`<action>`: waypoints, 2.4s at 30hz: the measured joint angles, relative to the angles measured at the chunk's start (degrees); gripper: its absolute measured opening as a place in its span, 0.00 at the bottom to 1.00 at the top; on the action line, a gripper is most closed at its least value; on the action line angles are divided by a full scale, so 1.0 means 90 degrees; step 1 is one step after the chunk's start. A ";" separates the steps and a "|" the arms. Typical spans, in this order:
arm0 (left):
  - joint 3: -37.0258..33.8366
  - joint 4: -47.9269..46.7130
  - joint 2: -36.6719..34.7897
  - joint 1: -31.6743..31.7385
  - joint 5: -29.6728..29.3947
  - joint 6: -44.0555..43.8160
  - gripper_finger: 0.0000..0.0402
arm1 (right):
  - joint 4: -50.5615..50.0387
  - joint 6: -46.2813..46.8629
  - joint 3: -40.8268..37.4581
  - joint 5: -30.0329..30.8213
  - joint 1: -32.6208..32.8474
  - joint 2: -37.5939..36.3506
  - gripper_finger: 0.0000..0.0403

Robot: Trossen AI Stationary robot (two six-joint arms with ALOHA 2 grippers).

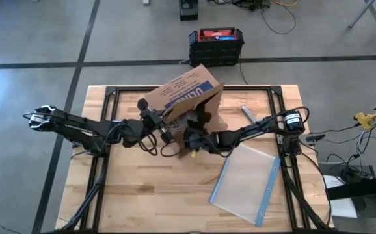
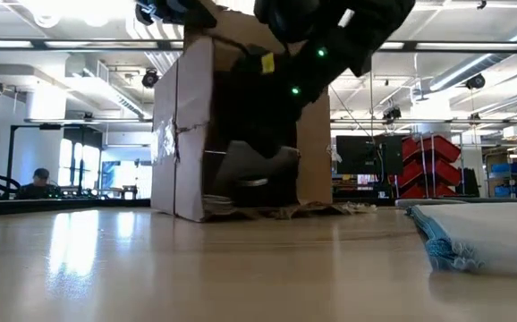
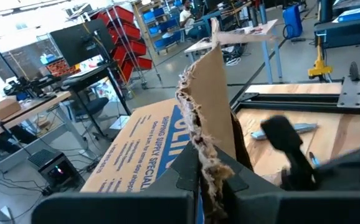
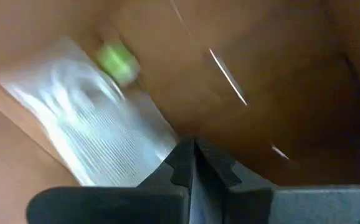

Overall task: Pack items into zip bag
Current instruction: Open the cardboard box using a gray knife, then open the blue zip bag

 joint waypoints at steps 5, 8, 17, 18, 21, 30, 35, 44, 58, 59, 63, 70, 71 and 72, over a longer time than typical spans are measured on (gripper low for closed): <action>-0.0010 -0.0244 -0.0066 0.0007 -0.0398 0.0124 0.00 | -0.1761 0.0763 -0.0027 0.0281 -0.0203 -0.0123 0.00; -0.0014 -0.0465 -0.0190 0.0012 -0.0446 0.0145 0.00 | -0.2784 0.1750 -0.0030 0.0247 -0.0243 -0.0242 0.00; -0.0040 -0.1327 -0.0686 0.0006 -0.0803 0.0140 0.00 | -0.4783 0.3598 -0.0393 0.0136 -0.0010 -0.1001 0.00; -0.0049 -0.1458 -0.0729 0.0001 -0.0830 0.0147 0.00 | -0.4825 0.3723 -0.0469 0.0149 0.0004 -0.1089 0.00; -0.0061 -0.1911 -0.0847 0.0007 -0.0862 0.0101 0.00 | -0.5194 0.4100 -0.0724 0.0159 -0.0019 -0.1481 0.00; -0.0066 -0.2510 -0.1367 0.0108 -0.0786 0.0281 0.00 | -0.5222 0.4343 -0.1395 -0.0120 -0.0176 -0.2742 0.00; -0.0107 -0.2512 -0.1568 0.0333 -0.0595 0.0357 0.00 | -0.5040 0.3966 -0.1590 -0.1448 0.0136 -0.3448 0.00; -0.0539 -0.1477 -0.1399 0.0780 -0.0244 0.0393 0.00 | -0.4715 0.3897 -0.2193 -0.3872 0.1169 -0.3827 0.00; 0.0222 -0.2874 -0.1696 0.0658 0.1862 -0.0275 0.32 | -0.3486 0.4565 -0.2268 -0.5552 0.2325 -0.2776 0.21; 0.0382 -0.3034 -0.1700 0.0616 0.2136 -0.0353 0.35 | -0.3143 0.4411 -0.2264 -0.5776 0.2366 -0.2629 0.25; 0.0978 -0.3600 -0.1690 0.0381 0.2854 -0.0597 0.46 | -0.2505 0.3794 -0.2096 -0.6304 0.2426 -0.1981 0.36; 0.1200 -0.3710 -0.1662 -0.0590 0.2892 -0.1434 0.55 | -0.2560 0.2929 -0.1394 -0.6280 0.2412 -0.1016 0.43; 0.1145 -0.3632 -0.1621 -0.0798 0.2894 -0.1537 0.55 | -0.2598 0.2830 -0.1290 -0.6293 0.2412 -0.0917 0.43; 0.1069 -0.3521 -0.1556 -0.1009 0.2885 -0.1649 0.55 | -0.2664 0.2696 -0.1192 -0.6301 0.2412 -0.0826 0.43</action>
